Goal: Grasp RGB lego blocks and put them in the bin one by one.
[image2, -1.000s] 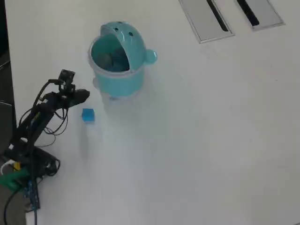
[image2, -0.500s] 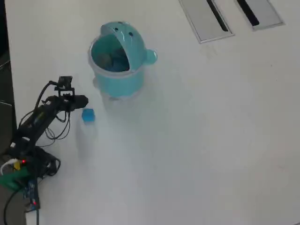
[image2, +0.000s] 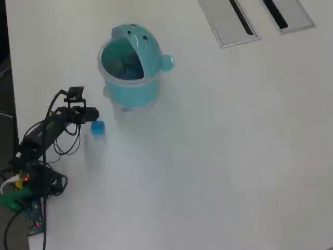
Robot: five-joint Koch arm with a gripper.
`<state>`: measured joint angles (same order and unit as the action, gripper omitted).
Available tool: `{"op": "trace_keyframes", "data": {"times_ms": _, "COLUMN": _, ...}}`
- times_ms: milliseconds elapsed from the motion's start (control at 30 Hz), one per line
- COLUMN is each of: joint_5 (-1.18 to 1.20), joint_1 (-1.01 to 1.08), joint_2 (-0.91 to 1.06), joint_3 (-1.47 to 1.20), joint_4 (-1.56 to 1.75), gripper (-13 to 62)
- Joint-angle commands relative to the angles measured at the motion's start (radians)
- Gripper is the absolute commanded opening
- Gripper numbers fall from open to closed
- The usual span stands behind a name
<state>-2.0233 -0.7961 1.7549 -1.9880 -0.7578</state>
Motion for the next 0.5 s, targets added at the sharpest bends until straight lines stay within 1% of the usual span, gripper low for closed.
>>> {"op": "trace_keyframes", "data": {"times_ms": 0, "joint_5": -0.009, "joint_1": 0.009, "joint_2": 0.000, "joint_3": 0.026, "joint_4": 0.048, "gripper": 32.2}}
{"op": "trace_keyframes", "data": {"times_ms": 467, "joint_5": -0.032, "joint_1": 0.052, "joint_2": -0.055, "joint_3": 0.015, "joint_4": 0.049, "gripper": 32.0}}
